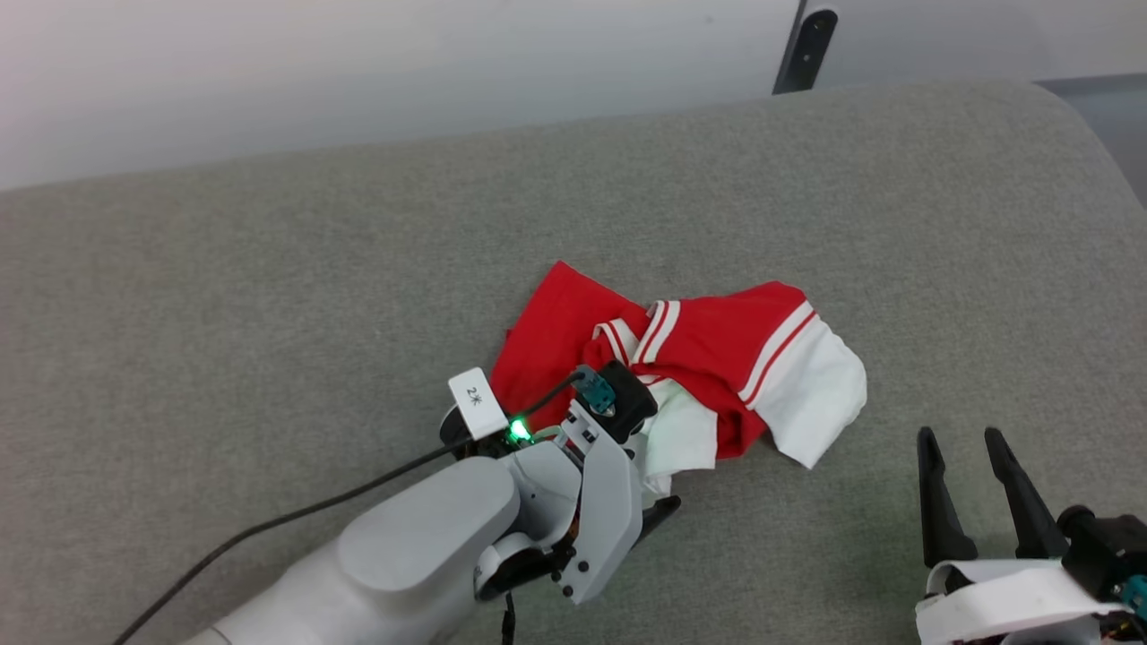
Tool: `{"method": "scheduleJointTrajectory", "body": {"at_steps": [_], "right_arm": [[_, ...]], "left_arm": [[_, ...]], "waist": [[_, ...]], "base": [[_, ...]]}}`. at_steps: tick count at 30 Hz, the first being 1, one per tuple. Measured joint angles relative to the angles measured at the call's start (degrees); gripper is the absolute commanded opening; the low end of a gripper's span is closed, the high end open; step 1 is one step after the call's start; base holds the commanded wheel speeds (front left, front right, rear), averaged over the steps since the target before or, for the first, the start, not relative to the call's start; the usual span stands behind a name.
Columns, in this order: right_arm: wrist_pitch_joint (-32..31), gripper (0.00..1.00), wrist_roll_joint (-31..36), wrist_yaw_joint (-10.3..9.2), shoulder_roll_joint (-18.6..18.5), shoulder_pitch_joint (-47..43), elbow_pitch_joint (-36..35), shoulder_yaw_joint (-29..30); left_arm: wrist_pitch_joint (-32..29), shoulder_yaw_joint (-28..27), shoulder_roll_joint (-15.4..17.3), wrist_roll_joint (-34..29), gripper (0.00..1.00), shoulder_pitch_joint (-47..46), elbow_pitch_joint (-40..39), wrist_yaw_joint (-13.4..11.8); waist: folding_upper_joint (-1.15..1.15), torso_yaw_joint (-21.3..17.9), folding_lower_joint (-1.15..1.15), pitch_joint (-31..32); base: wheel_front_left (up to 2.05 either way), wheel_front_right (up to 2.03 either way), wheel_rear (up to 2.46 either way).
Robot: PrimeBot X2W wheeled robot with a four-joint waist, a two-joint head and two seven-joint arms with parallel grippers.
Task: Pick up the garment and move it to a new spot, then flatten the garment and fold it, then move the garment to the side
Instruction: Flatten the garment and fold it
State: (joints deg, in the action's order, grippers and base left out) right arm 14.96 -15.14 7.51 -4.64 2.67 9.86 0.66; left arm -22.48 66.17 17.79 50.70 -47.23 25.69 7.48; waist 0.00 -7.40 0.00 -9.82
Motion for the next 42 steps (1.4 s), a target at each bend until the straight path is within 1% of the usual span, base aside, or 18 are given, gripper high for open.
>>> {"method": "scheduleJointTrajectory", "body": {"at_steps": [5, 6, 7, 9, 15, 18, 24, 28, 31, 35, 39, 42], "right_arm": [[0.0, 1.00, -0.4, 0.00, 0.1, 0.6, -0.1, -0.1], [0.0, 1.00, -0.4, 0.00, 0.2, 0.6, -0.1, -0.1], [0.0, 1.00, -0.4, 0.00, 0.3, 0.6, -0.1, -0.1], [0.0, 1.00, -0.4, 0.00, 0.3, 0.6, -0.1, -0.1], [0.0, 1.00, -0.4, 0.00, 0.5, 0.7, -0.1, 0.7], [0.0, 1.00, -0.4, 0.00, 0.6, 0.1, -0.3, 1.3], [0.0, 1.00, -0.2, 0.00, 0.8, -1.3, -0.4, 2.0], [0.0, 1.00, 0.1, 0.00, 0.8, -1.6, -0.7, 2.1], [0.0, 1.00, 0.2, 0.00, 0.7, -1.6, -0.9, 1.9], [0.0, 1.00, 0.6, 0.00, 0.3, -1.5, -1.0, 1.4], [0.0, 1.00, 0.6, 0.00, -0.3, -1.0, -1.2, 0.9], [0.0, 1.00, 0.6, 0.00, -0.6, -0.7, -1.1, 0.5]], "left_arm": [[1.3, 1.7, -0.2, 1.1, 1.00, -1.5, 1.8, 0.0], [1.4, 2.1, -0.2, 1.5, 0.92, -1.6, 2.1, 0.0], [1.9, 2.3, -0.2, 1.9, 0.46, -1.8, 2.4, 0.0], [1.9, 2.9, -0.3, 2.5, 0.00, -2.1, 2.8, 0.0], [3.1, 4.0, 0.0, 4.4, 0.00, -3.5, 2.8, 0.0], [4.0, 4.1, 1.2, 4.7, 0.00, -4.6, 2.1, 0.0], [4.9, 1.4, 6.7, 5.6, 0.00, -8.6, -0.5, 0.0], [4.3, -1.7, 10.8, 7.3, 0.00, -10.9, -1.9, -1.1], [3.8, -3.7, 13.1, 9.1, 0.00, -11.7, -1.8, -1.4], [1.6, -4.4, 15.1, 10.4, 0.00, -12.2, 1.5, -1.9], [-0.1, -4.6, 15.3, 11.6, 0.00, -12.3, 7.1, -2.4], [-0.2, -4.4, 15.1, 12.0, 0.00, -11.8, 11.8, -2.4]], "waist": [[0.00, -0.8, 0.00, -0.6], [0.00, -0.8, 0.00, -0.7], [0.00, -0.9, 0.00, -0.7], [0.00, -1.0, 0.00, -0.7], [0.00, -0.7, 0.00, -0.5], [0.00, 0.1, 0.00, -0.1], [0.00, 2.4, 0.00, 1.2], [0.00, 4.3, 0.00, 2.1], [0.00, 5.7, 0.00, 2.6], [0.00, 6.7, 0.00, 2.8], [0.00, 6.3, 0.00, 2.4], [0.00, 5.5, 0.00, 1.8]], "base": [[0.00, 0.00, 0.00], [0.00, 0.00, 0.00], [0.00, 0.00, 0.00], [0.00, 0.00, 0.00], [0.00, 0.00, 0.00], [0.00, 0.00, 0.00], [0.00, 0.00, 0.00], [0.00, 0.00, 0.00], [0.00, 0.00, 0.00], [0.00, 0.00, 0.00], [0.00, 0.00, 0.00], [0.00, 0.00, 0.00]]}}
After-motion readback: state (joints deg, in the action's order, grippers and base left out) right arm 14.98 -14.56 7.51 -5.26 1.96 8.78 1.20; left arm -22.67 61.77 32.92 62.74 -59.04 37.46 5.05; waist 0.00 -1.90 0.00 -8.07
